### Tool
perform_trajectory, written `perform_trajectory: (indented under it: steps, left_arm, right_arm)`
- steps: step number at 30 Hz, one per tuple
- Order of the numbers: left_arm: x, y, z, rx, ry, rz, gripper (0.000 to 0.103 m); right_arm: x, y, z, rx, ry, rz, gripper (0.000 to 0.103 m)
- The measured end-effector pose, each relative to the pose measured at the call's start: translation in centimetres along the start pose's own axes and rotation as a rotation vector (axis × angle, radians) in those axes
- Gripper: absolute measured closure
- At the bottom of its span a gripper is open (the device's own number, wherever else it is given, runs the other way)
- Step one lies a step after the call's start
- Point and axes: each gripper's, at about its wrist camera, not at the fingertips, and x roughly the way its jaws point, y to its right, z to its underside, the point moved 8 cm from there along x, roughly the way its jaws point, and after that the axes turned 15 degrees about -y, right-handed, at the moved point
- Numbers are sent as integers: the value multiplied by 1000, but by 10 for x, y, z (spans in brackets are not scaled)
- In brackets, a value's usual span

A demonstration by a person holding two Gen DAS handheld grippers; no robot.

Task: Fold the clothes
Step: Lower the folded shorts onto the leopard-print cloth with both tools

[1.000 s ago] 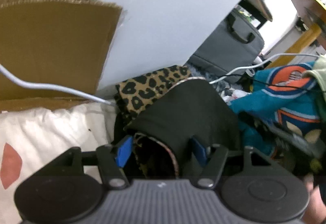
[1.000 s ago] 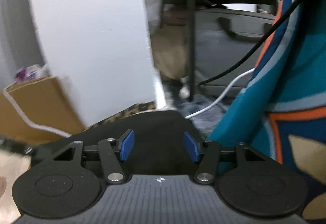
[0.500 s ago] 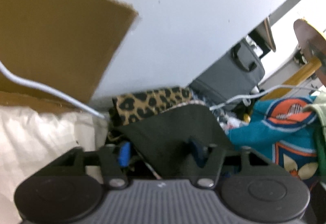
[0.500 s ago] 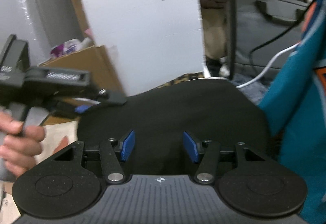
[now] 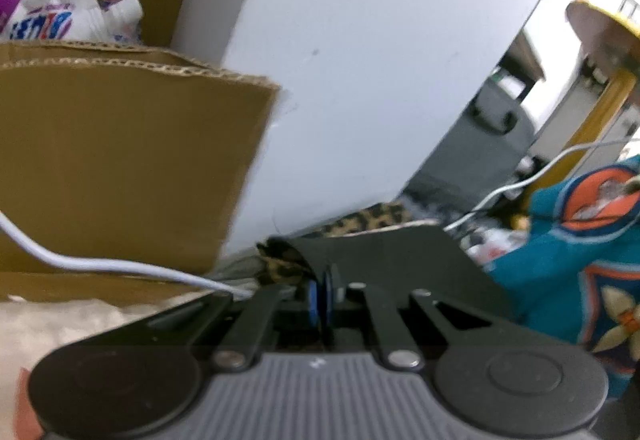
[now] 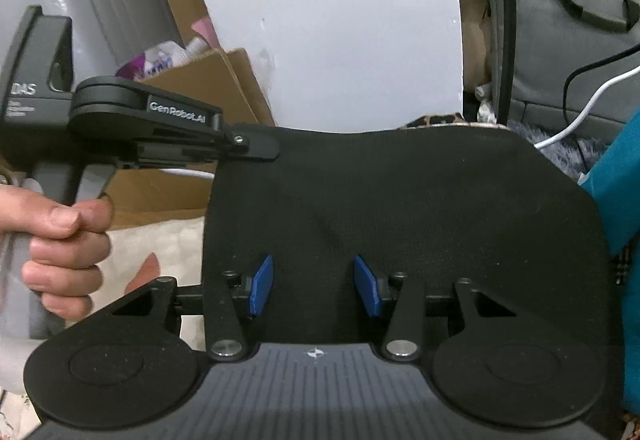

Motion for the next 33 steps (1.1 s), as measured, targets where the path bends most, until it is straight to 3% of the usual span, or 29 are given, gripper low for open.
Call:
perform_trajectory:
  steps: [2,8,13,16,22,29,33]
  left_arm:
    - [-1,-7,-1,-2,-9,-44,84]
    - [-20,-9,-6,87,-16,-143,85]
    - [-32,31,12,180,-51,-50,86]
    - [-24,53,23,232,-84,-33,90]
    - [-7,58,41,273,-154,-66,92]
    - [12,53,49,302,-179,-143,91]
    - [28,46,49,299,-184,-175,91]
  right_arm:
    - [7,1,-1,6,1,9,53]
    - [17,-1,-2,-3,13,30,52]
    - [15,-1,-3,2,18,21,52]
    - [6,2,-3,28,31,-5,51]
    - [-20,28,6,117,84,-20,51]
    - [-19,61,26,159,54,43,51]
    - [-15,75,38,185,47,32,50]
